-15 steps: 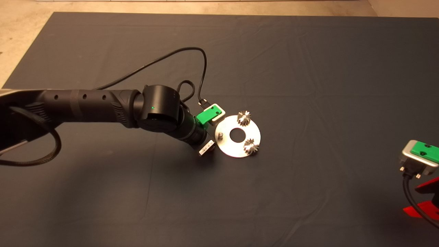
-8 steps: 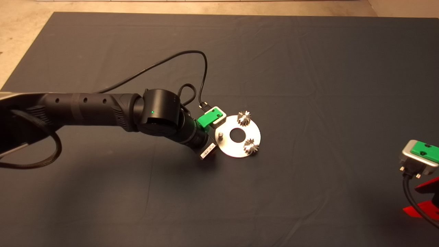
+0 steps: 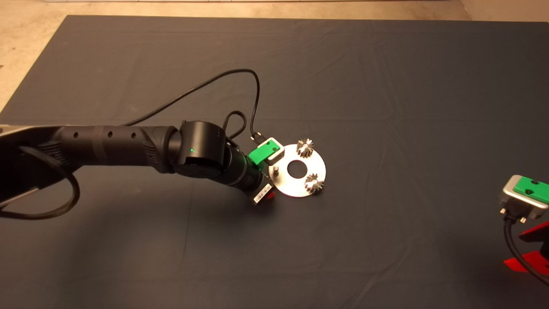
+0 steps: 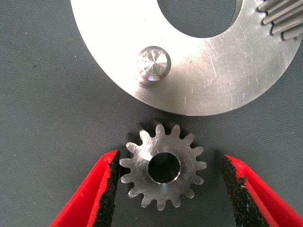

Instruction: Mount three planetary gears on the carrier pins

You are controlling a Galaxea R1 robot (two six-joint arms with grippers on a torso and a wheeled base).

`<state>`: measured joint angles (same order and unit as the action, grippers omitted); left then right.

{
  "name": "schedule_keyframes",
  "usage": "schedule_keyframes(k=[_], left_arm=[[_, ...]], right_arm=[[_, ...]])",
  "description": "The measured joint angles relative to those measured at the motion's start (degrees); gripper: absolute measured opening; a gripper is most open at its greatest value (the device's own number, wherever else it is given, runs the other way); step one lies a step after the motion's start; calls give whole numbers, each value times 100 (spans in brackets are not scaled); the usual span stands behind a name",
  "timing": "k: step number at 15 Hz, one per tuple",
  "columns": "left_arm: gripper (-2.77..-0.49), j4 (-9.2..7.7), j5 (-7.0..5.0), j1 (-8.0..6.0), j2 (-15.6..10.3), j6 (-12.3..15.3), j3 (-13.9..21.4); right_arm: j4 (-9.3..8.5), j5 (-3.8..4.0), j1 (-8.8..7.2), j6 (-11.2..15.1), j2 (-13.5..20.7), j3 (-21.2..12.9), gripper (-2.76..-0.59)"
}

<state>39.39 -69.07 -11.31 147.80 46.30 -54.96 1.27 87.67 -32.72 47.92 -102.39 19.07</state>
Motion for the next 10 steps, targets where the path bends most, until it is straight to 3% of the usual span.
schedule_keyframes(k=[10], left_arm=[[-191,284,48,7,-2,0,33]], right_arm=[[0,0,-55,1,0,0,-188]])
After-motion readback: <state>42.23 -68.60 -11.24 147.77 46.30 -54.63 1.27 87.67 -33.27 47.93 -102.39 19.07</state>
